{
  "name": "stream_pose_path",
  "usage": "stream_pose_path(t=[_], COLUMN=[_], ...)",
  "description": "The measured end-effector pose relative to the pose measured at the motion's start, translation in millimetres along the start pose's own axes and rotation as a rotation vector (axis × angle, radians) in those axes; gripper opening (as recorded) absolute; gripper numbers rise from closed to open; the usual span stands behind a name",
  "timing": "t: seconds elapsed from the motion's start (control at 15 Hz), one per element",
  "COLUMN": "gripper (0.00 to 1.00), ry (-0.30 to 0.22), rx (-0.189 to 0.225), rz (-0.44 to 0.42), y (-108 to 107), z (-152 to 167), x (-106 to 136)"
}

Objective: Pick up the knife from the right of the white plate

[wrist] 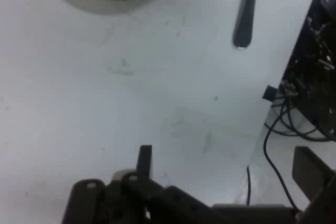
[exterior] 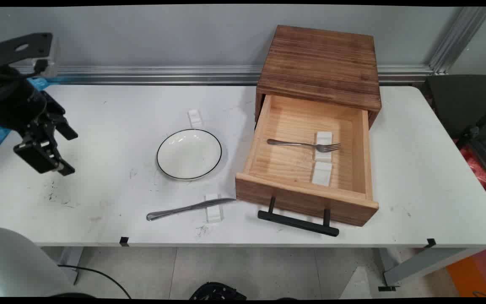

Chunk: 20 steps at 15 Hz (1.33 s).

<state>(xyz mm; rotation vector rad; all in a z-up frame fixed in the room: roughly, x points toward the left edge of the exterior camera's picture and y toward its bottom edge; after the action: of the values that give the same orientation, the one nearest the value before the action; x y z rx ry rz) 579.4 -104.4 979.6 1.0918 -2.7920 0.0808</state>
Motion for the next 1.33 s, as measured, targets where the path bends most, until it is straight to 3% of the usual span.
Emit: stream_pose_path(t=[0.2,0.47,1.33], gripper=[1.00,1.00,1.00], ry=[0.032,0.094,0.106], rx=[-0.013,-0.022,0.031], rz=[-0.012,-0.018,0.020], y=[7,27,78], z=[9,43,152], x=[-2,18,83])
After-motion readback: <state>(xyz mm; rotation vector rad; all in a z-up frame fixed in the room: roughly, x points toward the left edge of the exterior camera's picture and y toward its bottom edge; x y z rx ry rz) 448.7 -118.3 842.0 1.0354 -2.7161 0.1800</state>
